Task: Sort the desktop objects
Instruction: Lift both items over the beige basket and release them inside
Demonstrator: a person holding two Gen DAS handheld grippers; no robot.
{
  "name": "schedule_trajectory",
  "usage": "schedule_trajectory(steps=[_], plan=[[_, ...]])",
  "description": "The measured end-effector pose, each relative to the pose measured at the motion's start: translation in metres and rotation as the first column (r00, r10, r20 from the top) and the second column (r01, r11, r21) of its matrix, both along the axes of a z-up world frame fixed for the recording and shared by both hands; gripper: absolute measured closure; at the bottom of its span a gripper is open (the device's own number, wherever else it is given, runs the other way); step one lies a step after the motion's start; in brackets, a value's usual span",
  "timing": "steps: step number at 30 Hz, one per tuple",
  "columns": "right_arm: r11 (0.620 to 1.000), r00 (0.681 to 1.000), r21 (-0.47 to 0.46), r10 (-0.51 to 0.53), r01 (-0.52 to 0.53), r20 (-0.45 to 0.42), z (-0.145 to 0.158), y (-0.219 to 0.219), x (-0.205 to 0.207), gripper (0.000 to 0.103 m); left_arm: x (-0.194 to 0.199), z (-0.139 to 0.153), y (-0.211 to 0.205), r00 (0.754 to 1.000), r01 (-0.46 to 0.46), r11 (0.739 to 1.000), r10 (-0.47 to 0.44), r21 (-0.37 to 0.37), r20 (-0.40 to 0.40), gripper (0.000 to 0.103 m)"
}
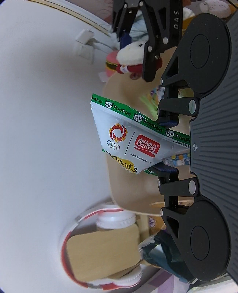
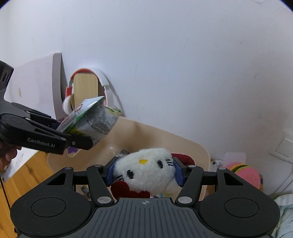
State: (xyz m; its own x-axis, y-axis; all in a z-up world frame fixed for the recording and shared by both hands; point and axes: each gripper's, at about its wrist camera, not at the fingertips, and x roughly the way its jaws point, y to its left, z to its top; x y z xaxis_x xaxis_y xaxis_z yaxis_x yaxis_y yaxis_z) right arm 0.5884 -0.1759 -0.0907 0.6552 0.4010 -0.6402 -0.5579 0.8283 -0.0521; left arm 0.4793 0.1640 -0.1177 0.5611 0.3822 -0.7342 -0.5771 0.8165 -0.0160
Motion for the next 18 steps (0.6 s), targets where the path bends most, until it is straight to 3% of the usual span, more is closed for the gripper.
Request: schedule_trajectory(steps=[7,13,14,16,18], plan=[[0.999,0.997,-0.052,-0.003,-0.001,-0.079,-0.03,0.007,0.013,0.045,0.008,-0.029,0.007,0.994,-0.045,0.997,0.038,-0.068,-0.1,0.062],[0.996,0.992,-0.094,-0.008,-0.004,-0.128,-0.045,0.005,0.015,0.042,0.004,-0.038,0.002,0.99,-0.069,0.993,0.057,-0.094,-0.127,0.06],[0.995,0.99,-0.1,-0.012,-0.002,-0.138,-0.046,0.006,0.016,0.038,0.004,-0.039,0.004,0.99,-0.071,0.993,0.059,-0.094,-0.126,0.059],[0.994,0.988,-0.109,-0.02,0.003,-0.151,-0.047,0.006,0.016,0.034,0.0,-0.037,-0.001,0.993,-0.064,0.992,0.052,-0.111,-0.11,0.05],[0.994,0.989,-0.105,-0.021,0.005,-0.147,-0.045,0.004,0.013,0.025,-0.002,-0.035,-0.004,0.994,-0.067,0.99,0.056,-0.12,-0.094,0.033]])
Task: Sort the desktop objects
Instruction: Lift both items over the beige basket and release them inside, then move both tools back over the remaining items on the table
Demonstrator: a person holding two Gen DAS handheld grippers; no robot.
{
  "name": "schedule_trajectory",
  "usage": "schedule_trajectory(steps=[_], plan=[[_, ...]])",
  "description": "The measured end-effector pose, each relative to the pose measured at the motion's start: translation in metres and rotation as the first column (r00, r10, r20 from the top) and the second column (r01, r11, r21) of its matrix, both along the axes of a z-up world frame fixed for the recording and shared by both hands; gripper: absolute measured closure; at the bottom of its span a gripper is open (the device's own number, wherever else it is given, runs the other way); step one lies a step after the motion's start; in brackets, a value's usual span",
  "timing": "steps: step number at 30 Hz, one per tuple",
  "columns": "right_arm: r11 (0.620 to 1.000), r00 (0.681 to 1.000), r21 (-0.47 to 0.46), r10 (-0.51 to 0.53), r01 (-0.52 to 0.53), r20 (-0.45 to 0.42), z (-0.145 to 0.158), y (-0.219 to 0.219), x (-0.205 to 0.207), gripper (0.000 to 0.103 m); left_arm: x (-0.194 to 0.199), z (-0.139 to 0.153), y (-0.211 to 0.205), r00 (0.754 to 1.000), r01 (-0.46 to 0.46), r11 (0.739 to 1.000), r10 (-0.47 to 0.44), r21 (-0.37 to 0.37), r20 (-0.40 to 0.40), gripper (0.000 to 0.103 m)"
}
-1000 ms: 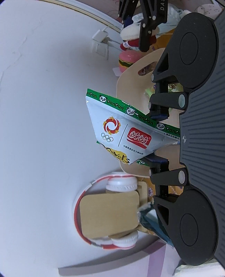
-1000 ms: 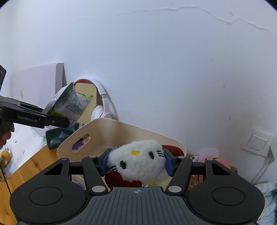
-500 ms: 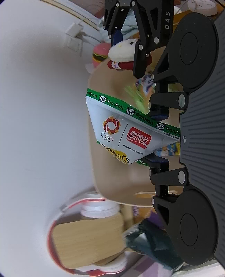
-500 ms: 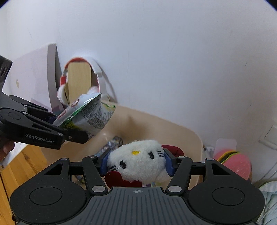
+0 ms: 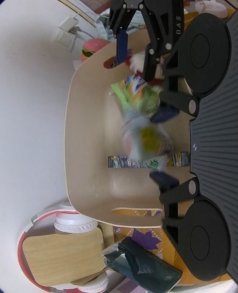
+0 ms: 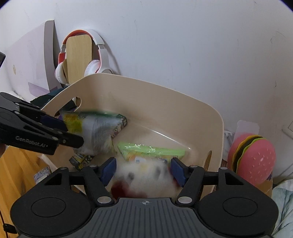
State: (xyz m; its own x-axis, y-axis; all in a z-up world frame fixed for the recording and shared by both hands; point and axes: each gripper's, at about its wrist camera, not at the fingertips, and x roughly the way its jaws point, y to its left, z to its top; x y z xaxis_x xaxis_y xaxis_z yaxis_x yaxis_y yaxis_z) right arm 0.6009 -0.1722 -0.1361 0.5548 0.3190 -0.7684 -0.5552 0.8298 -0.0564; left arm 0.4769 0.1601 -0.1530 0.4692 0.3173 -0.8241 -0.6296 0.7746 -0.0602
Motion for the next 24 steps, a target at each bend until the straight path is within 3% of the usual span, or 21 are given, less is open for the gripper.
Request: schedule_trajectory(steps=[3,6,12,19,24], plan=[[1.0,0.999,0.008,-0.005,0.005,0.037,0.008,-0.002,-0.007,0.009,-0.007,0.008,-0.003,0.999,-0.007,1.0,0.007,0.006,0.032,0.03],[1.0,0.997,0.025,-0.012,0.01,0.079,0.018,-0.005,-0.013,0.0,-0.012,0.016,-0.001,0.999,-0.026,1.0,0.026,0.015,0.043,0.028],[0.998,0.991,0.053,-0.036,0.03,0.129,0.037,-0.015,-0.03,0.0,-0.031,0.035,-0.005,0.997,-0.036,0.997,0.031,0.067,0.077,0.027],[0.994,0.989,0.075,-0.083,0.073,0.125,0.039,-0.034,-0.06,0.0,-0.065,0.051,-0.016,0.993,-0.059,0.991,0.046,0.119,0.109,0.025],[0.991,0.99,0.076,-0.114,0.107,0.088,0.029,-0.043,-0.083,0.0,-0.087,0.044,-0.026,0.999,0.009,0.989,-0.016,0.148,0.049,0.025]])
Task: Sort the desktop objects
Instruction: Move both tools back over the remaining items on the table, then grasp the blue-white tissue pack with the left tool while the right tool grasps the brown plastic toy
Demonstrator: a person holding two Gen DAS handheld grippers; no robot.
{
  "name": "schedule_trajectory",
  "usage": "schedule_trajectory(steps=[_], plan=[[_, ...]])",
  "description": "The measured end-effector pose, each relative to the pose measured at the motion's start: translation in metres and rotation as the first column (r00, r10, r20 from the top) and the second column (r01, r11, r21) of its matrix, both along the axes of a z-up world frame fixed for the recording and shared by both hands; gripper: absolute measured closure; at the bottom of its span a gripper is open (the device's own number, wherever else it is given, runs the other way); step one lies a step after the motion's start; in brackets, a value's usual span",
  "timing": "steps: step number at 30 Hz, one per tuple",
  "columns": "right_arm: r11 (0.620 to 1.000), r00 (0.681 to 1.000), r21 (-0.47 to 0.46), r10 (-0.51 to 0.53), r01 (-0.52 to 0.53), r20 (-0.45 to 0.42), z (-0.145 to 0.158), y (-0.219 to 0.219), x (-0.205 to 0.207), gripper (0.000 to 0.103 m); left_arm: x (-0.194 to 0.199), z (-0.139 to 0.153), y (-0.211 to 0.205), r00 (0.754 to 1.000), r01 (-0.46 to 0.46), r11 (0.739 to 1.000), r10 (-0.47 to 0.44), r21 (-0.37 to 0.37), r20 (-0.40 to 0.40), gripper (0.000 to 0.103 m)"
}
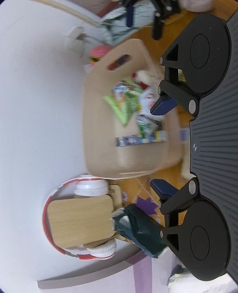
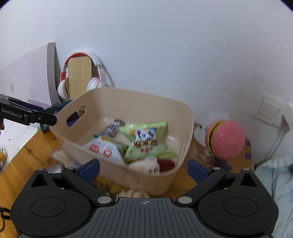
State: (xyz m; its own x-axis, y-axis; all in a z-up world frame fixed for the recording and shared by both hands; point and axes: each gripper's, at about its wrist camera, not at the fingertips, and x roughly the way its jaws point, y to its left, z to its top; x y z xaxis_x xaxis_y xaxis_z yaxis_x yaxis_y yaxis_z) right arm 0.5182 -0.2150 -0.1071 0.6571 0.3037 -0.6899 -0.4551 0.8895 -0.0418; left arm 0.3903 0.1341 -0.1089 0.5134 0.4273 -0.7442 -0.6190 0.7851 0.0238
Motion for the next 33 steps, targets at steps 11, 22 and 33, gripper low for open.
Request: schedule_trajectory(steps=[11,22,33], plan=[[0.998,0.99,-0.019,-0.064,0.062,-0.127,-0.044,-0.011,-0.046,0.0,-0.031,-0.054,-0.011,0.98,0.048,0.995,-0.063,-0.082,-0.187,0.025],[0.991,0.978,-0.127,-0.071,0.047,-0.194,-0.08,0.004,-0.067,0.0,-0.023,-0.097,-0.024,0.974,0.008,0.988,-0.042,-0.154,-0.221,0.025],[0.974,0.964,-0.222,-0.098,0.042,-0.249,-0.107,0.016,-0.06,0.0,-0.017,-0.123,-0.012,0.972,-0.062,0.978,0.014,-0.2,-0.235,0.025]])
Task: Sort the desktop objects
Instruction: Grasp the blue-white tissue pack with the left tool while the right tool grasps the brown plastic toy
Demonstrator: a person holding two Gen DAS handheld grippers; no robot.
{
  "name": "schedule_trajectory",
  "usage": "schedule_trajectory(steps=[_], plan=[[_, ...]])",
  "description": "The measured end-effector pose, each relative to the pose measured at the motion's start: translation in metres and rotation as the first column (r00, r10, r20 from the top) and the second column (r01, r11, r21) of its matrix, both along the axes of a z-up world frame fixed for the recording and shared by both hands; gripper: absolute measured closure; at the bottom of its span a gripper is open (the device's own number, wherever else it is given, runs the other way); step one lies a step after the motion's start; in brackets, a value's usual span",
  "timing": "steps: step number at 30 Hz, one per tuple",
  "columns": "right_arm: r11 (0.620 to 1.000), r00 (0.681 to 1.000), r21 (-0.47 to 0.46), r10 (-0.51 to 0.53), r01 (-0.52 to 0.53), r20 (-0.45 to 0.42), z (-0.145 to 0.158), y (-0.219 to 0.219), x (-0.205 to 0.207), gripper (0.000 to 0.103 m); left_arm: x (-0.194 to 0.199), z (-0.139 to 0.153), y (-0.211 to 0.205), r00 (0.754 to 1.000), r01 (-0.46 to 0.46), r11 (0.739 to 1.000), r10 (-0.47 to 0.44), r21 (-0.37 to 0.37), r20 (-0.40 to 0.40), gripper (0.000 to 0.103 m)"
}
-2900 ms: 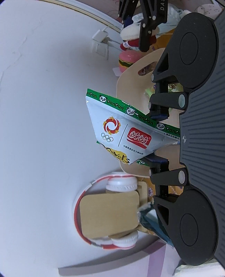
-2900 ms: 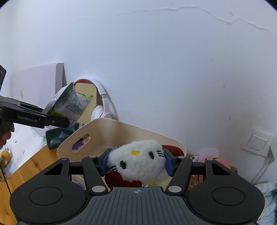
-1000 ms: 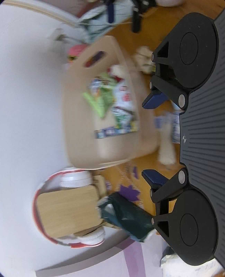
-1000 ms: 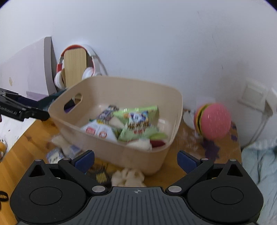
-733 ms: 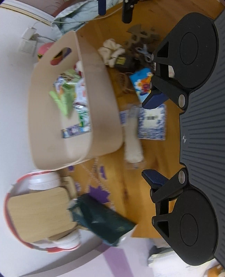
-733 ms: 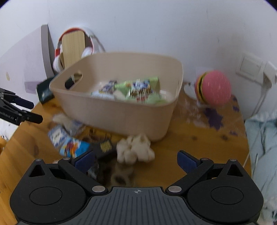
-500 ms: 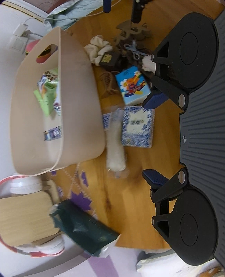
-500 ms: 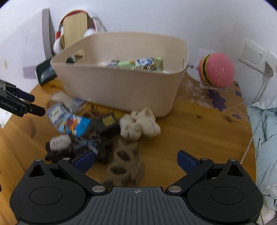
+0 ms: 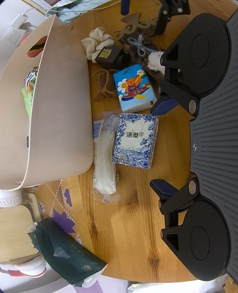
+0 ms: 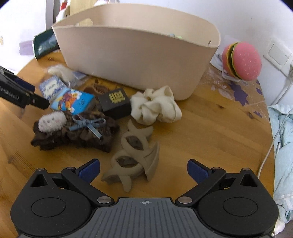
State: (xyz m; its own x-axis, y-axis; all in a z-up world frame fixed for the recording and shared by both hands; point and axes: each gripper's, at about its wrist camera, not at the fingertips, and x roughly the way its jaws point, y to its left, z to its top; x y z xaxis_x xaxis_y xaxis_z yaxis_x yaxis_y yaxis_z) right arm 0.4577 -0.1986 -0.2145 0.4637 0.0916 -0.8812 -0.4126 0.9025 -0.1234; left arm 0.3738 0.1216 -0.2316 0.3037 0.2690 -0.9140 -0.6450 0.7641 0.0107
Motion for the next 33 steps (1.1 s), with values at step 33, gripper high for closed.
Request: schedule_trajectory(steps=[33], plan=[[0.989,0.991,0.071,-0.13,0.13,-0.016,-0.013,-0.005,0.004,0.021,0.023,-0.007,-0.005,0.999,0.037,0.994,-0.036,0.1,-0.007,0.038]])
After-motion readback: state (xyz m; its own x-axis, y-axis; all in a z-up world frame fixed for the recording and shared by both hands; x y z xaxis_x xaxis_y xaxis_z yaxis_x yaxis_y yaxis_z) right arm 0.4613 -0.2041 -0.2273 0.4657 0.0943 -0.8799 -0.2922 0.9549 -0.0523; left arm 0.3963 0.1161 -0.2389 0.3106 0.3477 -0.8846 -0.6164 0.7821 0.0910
